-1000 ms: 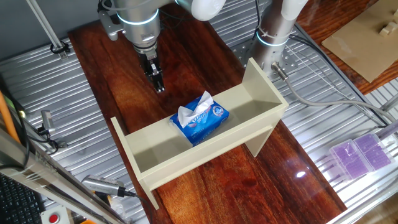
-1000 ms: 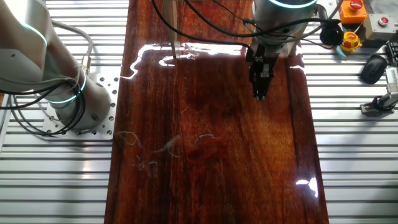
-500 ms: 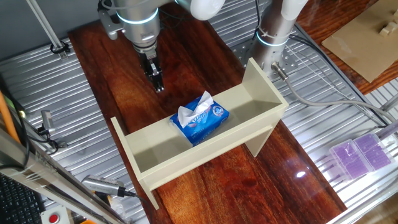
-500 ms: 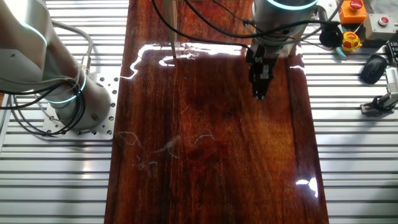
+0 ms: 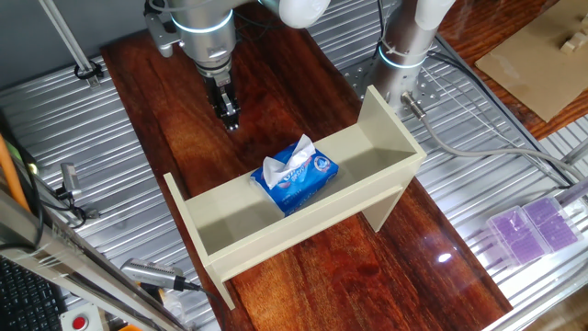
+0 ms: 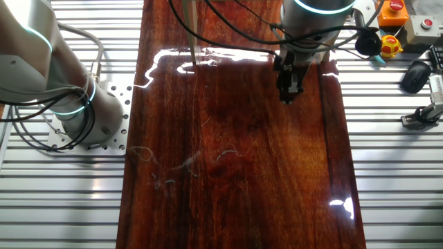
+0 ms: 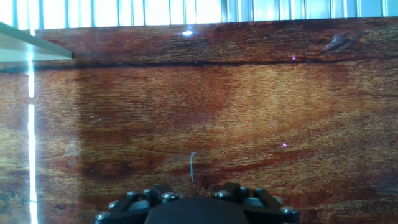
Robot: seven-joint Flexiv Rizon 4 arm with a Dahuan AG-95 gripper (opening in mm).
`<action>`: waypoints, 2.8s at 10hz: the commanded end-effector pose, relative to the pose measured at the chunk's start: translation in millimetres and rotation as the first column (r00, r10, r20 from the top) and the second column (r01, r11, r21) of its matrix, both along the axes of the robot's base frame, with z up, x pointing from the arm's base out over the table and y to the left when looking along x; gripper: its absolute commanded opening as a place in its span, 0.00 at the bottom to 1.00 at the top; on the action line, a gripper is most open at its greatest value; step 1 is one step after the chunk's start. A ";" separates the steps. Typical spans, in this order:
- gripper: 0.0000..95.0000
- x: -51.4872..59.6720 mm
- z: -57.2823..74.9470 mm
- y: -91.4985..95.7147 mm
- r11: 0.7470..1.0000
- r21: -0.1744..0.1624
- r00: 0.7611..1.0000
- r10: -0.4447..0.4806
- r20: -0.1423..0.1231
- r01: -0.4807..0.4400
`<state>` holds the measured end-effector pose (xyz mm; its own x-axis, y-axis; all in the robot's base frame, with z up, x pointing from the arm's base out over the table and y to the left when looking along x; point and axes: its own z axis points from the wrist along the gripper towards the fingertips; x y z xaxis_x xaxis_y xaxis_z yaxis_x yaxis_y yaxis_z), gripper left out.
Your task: Take the object down from the shelf
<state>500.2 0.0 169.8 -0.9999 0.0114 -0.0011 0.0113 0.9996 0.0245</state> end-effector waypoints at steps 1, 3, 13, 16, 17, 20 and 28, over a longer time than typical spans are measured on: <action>0.00 -0.2 0.2 0.0 1.000 -0.002 1.000 0.001 -0.001 -0.001; 0.00 -0.2 0.2 0.0 1.000 -0.003 1.000 0.001 -0.002 -0.001; 0.00 -0.2 0.2 0.0 1.000 -0.003 1.000 0.010 -0.003 -0.010; 0.00 -0.2 0.2 0.0 0.999 -0.002 0.999 0.053 -0.010 -0.053; 0.00 -0.2 0.2 0.0 0.999 -0.003 0.999 0.054 -0.009 -0.054; 0.00 -0.2 0.2 0.0 0.996 -0.004 0.996 0.091 -0.006 -0.091; 0.00 -0.2 0.2 0.0 0.991 0.000 0.991 0.131 0.004 -0.131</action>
<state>499.6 0.2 170.1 -0.9926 -0.1211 -0.0020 -0.1211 0.9924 0.0214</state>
